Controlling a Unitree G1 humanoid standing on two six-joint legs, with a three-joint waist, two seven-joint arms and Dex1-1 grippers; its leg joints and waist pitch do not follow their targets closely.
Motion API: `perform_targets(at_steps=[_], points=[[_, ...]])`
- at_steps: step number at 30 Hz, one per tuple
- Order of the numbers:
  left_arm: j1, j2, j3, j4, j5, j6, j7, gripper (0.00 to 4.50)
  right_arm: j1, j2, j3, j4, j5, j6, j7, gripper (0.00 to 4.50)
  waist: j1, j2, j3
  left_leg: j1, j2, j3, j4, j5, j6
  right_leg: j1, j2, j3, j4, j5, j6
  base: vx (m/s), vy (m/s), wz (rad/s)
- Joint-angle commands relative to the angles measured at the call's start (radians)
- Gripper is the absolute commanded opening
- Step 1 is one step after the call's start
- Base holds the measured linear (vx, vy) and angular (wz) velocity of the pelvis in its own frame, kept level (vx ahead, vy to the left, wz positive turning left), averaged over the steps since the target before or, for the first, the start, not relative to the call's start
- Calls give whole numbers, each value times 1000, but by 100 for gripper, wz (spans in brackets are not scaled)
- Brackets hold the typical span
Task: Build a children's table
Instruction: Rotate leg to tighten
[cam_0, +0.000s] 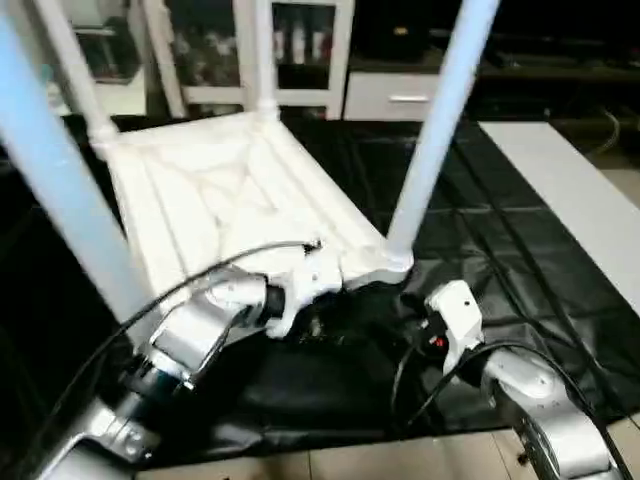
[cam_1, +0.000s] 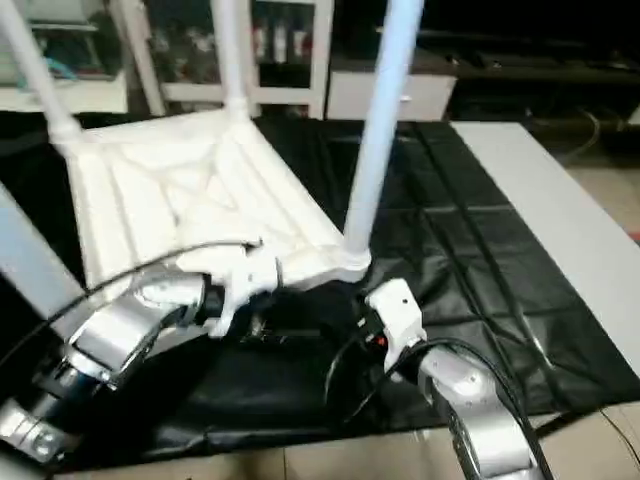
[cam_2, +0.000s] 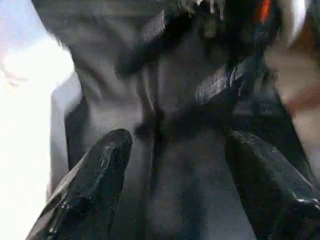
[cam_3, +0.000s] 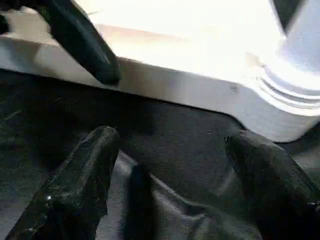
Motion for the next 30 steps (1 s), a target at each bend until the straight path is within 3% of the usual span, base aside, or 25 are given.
perform_targets(at_steps=[1,3,11,15,19,20,21,22,24,25,26,27,28,29,30], points=[[-36,0,-14,58,101,29,102,343,7,-21,-16,-11,-4,5,12,376,-4,5,-55,5,52,-20,-81,-206,26,51,-69,70,-81,-335,-130,0,0,0],[-54,-9,-13,93,124,40,178,343,6,-20,-19,-10,-2,4,12,376,-3,4,-57,1,50,-22,-80,-200,24,56,-75,70,-83,-350,-120,0,0,0],[-97,-86,1,253,218,-6,378,343,7,-20,-22,3,2,-6,12,376,-9,0,-60,-7,42,-25,-73,-194,45,57,-71,62,-94,-389,-91,0,0,0],[-116,-121,8,322,226,-55,453,343,7,-15,-26,29,-3,-25,8,376,-8,3,-63,-6,44,-25,-70,-186,57,54,-71,61,-93,-358,-107,0,0,0],[-135,-166,25,411,232,-144,563,343,0,-9,-29,77,-12,-54,8,376,-6,4,-64,-8,42,-24,-69,-193,64,55,-70,60,-93,-336,-120,0,0,0],[-131,-181,45,425,227,-217,597,343,-3,-8,-30,101,-15,-69,9,376,-5,3,-65,-11,42,-25,-68,-192,66,58,-71,59,-92,-336,-119,0,0,0],[-118,-196,75,412,202,-254,602,343,-7,-4,-31,124,-17,-83,10,376,-5,2,-65,-10,41,-24,-68,-190,68,58,-71,59,-94,-339,-117,0,0,0],[-99,-208,106,387,171,-306,600,343,-10,1,-30,151,-19,-102,10,376,-3,10,-66,-11,42,-26,-68,-186,69,59,-75,59,-93,-333,-123,0,0,0],[-68,-223,145,343,120,-384,588,343,-13,9,-30,184,-21,-130,10,376,-5,6,-68,-11,47,-26,-68,-182,71,59,-74,59,-88,-294,-151,0,0,0],[-21,-233,182,262,55,-409,550,343,-16,20,-32,212,-17,-154,13,376,-4,13,-67,-11,50,-26,-69,-180,72,58,-74,60,-84,-265,-165,0,0,0],[-19,-233,184,258,52,-411,548,343,-17,21,-32,213,-17,-155,13,376,-4,9,-70,-13,54,-28,-68,-175,71,63,-81,61,-78,-246,-182,0,0,0],[84,-229,244,91,-67,-490,496,343,-31,46,-36,286,-9,-216,23,376,-4,12,-68,-9,52,-24,-68,-181,71,58,-79,61,-80,-248,-191,0,0,0],[84,-229,244,91,-67,-490,496,343,-31,46,-36,286,-9,-216,23,376,-4,22,-69,-14,57,-29,-69,-186,66,61,-87,62,-73,-241,-203,0,0,0],[131,-216,263,17,-105,-539,484,343,-35,56,-38,310,-5,-242,29,376,-11,16,-65,-10,57,-22,-72,-204,65,54,-74,61,-82,-247,-205,0,0,0],[153,-208,275,-13,-115,-581,494,343,-36,60,-38,323,-3,-257,32,376,-13,17,-65,-15,57,-25,-73,-214,66,58,-76,63,-74,-242,-208,0,0,0]])
